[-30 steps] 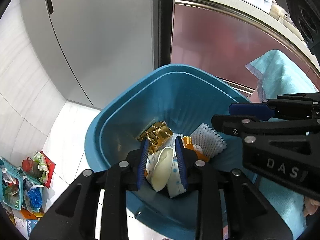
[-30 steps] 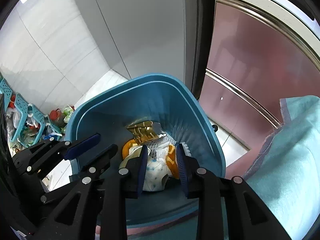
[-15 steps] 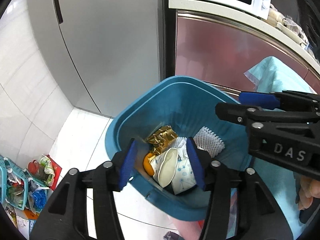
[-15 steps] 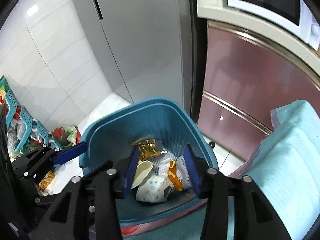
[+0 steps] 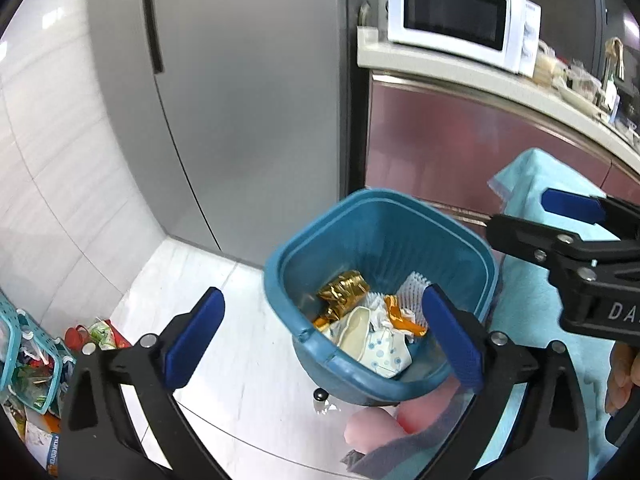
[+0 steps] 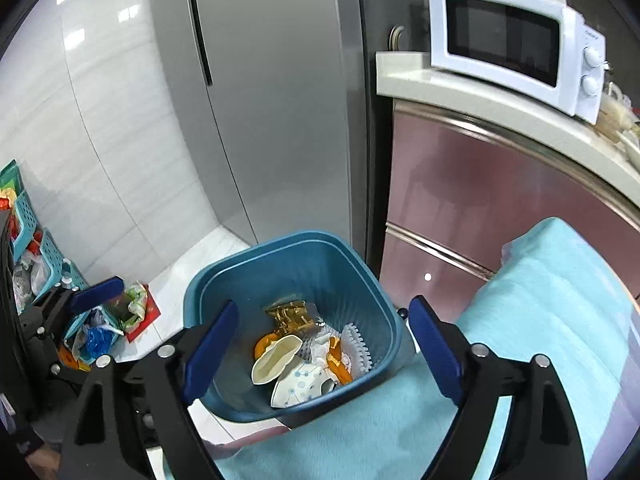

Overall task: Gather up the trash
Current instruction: 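Return both tools from the bin to the remaining trash on the table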

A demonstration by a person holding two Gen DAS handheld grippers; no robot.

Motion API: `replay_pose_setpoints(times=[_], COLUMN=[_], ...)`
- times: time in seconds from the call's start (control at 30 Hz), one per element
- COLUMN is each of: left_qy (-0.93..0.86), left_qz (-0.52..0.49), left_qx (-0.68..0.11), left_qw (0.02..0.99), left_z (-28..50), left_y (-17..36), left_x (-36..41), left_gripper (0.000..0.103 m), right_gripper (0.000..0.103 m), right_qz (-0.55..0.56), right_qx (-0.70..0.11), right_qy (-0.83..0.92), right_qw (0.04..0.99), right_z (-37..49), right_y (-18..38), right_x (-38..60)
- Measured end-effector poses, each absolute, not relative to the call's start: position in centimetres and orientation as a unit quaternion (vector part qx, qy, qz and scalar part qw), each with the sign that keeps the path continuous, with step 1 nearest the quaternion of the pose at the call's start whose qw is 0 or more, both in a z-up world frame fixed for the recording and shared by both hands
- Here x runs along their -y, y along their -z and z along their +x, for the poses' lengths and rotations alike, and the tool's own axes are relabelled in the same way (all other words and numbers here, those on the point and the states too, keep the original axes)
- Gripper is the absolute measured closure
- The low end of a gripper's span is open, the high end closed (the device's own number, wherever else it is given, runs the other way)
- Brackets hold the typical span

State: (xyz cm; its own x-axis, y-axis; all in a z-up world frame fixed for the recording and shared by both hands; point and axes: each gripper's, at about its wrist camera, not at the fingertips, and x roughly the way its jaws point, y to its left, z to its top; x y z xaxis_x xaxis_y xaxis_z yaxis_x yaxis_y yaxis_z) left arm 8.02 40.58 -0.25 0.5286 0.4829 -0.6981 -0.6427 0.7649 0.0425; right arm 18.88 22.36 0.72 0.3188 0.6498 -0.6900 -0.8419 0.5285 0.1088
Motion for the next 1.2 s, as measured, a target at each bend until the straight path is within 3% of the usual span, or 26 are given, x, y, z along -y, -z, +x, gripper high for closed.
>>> replay_pose_setpoints(times=[0.23,0.93,1.2], left_qy=[-0.343,-0.318,-0.270], left_qz=[-0.110,-0.082,-0.078], left_qx=[-0.331,-0.205,-0.175], left_qw=[0.872,0.922,0.944], left_z=[4.3,-6.0,-5.9], left_y=[-1.9,-7.5,-7.9], left_x=[-39.0,-26.4,-20.6], left_gripper=[0.006,0.006,0.006], right_gripper=[0.007,0.007,0.007], right_qz=[-0.107,-0.033,-0.021], right_qx=[-0.317,-0.219,-0.188], right_qy=[-0.460,-0.426,-0.355], right_qw=[0.822,0.877,0.916], right_z=[16.9,8.8,6.2], right_y=[-2.7,-6.7,-6.3], right_x=[-18.7,-2.9,3.7])
